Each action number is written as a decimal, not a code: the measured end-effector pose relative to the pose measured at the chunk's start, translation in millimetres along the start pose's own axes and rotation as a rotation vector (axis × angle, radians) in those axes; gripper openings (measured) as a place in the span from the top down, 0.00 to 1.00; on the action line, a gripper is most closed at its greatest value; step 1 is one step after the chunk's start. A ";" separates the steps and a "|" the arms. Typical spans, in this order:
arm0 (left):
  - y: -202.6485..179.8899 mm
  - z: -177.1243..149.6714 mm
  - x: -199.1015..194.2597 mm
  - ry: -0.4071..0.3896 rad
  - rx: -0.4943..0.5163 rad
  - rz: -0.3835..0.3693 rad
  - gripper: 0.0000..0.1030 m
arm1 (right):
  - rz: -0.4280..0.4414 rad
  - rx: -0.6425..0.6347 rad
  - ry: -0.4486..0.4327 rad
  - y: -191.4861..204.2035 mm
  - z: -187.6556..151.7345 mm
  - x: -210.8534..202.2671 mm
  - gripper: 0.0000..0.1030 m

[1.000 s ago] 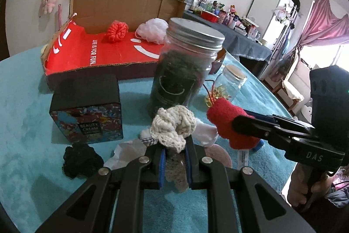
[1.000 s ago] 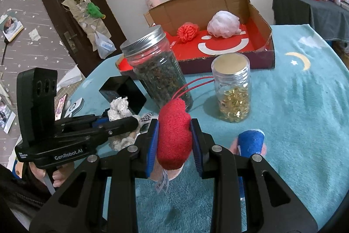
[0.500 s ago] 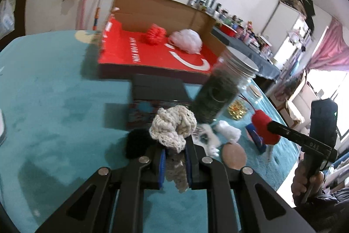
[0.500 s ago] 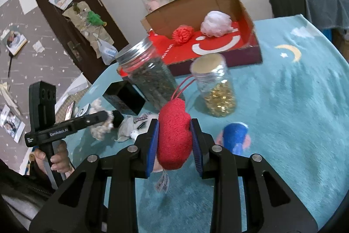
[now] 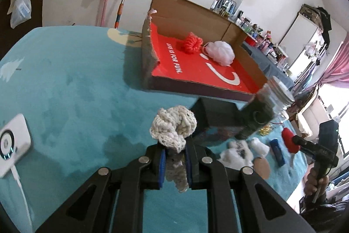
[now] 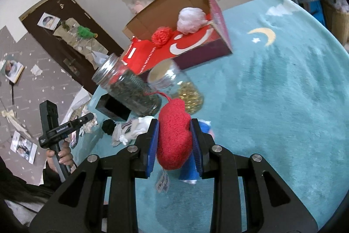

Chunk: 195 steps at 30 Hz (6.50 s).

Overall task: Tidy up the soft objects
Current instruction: 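Carry the scrunchie and red sponge into the cardboard box with both tools, then lower both items onto the red paper and open both tools, then withdraw both open tools from the box back over the table, then grasp the black scrunchie with the left tool while the right grasps the blue sponge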

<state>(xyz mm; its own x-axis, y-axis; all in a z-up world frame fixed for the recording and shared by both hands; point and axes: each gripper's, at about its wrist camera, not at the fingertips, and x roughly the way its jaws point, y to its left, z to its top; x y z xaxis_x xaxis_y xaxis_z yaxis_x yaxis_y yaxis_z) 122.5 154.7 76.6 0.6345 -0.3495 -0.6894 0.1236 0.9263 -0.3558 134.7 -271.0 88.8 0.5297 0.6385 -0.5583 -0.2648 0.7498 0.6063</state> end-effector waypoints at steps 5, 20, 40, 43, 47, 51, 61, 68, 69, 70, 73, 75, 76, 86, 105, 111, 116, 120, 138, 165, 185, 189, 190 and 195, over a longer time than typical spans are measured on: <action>9.7 13.4 15.0 0.035 0.046 -0.011 0.85 | -0.001 0.034 0.015 -17.8 11.5 -4.0 0.73; 7.9 59.8 47.0 0.131 0.219 -0.086 0.85 | 0.005 -0.032 0.100 -39.9 74.8 21.8 0.73; -50.7 138.4 83.5 0.125 0.256 -0.078 0.85 | 0.031 -0.159 0.032 23.7 163.9 60.9 0.73; -59.0 153.8 99.5 0.142 0.247 -0.028 0.85 | -0.053 -0.180 0.026 34.9 176.7 76.4 0.73; -64.5 167.9 126.7 0.192 0.241 0.043 0.85 | -0.204 -0.212 0.062 45.3 195.7 112.7 0.73; -67.1 173.1 157.7 0.254 0.251 0.113 0.85 | -0.341 -0.244 0.140 46.3 206.8 152.7 0.73; -56.2 177.8 201.0 0.320 0.235 0.217 0.84 | -0.522 -0.301 0.263 36.1 206.0 207.2 0.72; -59.4 176.6 206.3 0.318 0.244 0.242 0.75 | -0.572 -0.373 0.278 38.8 198.3 215.8 0.72; -59.9 175.6 208.5 0.321 0.245 0.248 0.75 | -0.578 -0.381 0.278 39.2 197.8 217.0 0.72; -60.0 175.1 210.4 0.322 0.242 0.249 0.74 | -0.581 -0.388 0.279 39.3 196.8 217.7 0.72; -56.3 176.3 215.0 0.321 0.237 0.246 0.67 | -0.584 -0.399 0.277 39.2 195.5 217.6 0.72; -58.9 175.5 215.8 0.312 0.246 0.255 0.66 | -0.590 -0.411 0.276 39.2 194.3 217.6 0.71; -59.3 175.6 215.0 0.308 0.248 0.256 0.65 | -0.594 -0.421 0.275 39.8 193.5 217.6 0.71; -61.6 180.8 175.7 0.197 0.223 0.196 0.30 | -0.624 -0.486 0.225 61.1 184.6 208.0 0.27; -113.2 165.5 51.8 -0.135 0.253 0.155 0.01 | -0.554 -0.484 0.038 117.6 179.6 109.0 0.26; -132.8 138.8 2.9 -0.268 0.267 0.135 0.00 | -0.487 -0.501 -0.077 145.4 157.7 60.6 0.14; -150.0 111.4 -28.1 -0.355 0.268 0.118 0.00 | -0.438 -0.526 -0.161 166.3 127.6 25.2 0.14; -165.1 85.7 -46.9 -0.413 0.283 0.116 0.00 | -0.429 -0.549 -0.241 179.9 100.8 -2.9 0.12; -201.5 -14.8 -111.0 -0.576 0.321 0.071 0.00 | -0.429 -0.575 -0.464 203.6 -11.3 -71.6 0.05; -159.3 -99.4 -20.2 -0.384 0.225 0.129 0.00 | -0.534 -0.425 -0.425 131.5 -99.8 -14.4 0.04; -134.8 -114.8 16.0 -0.254 0.194 0.203 0.00 | -0.533 -0.344 -0.285 96.2 -115.4 21.9 0.04; -132.5 -114.3 19.8 -0.239 0.189 0.212 0.00 | -0.530 -0.333 -0.269 92.6 -116.1 25.3 0.04; -131.6 -114.1 20.7 -0.234 0.188 0.214 0.00 | -0.529 -0.330 -0.265 92.0 -116.1 26.4 0.04; -128.2 -113.5 24.3 -0.221 0.180 0.215 0.00 | -0.528 -0.322 -0.252 89.2 -116.1 30.4 0.04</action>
<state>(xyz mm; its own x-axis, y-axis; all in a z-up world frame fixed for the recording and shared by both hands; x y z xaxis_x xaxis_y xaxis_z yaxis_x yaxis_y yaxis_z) 35.5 11.5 33.9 0.8080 -0.1230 -0.5763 0.0893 0.9922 -0.0866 33.6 -164.6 60.1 0.8158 0.1403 -0.5610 -0.1247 0.9900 0.0662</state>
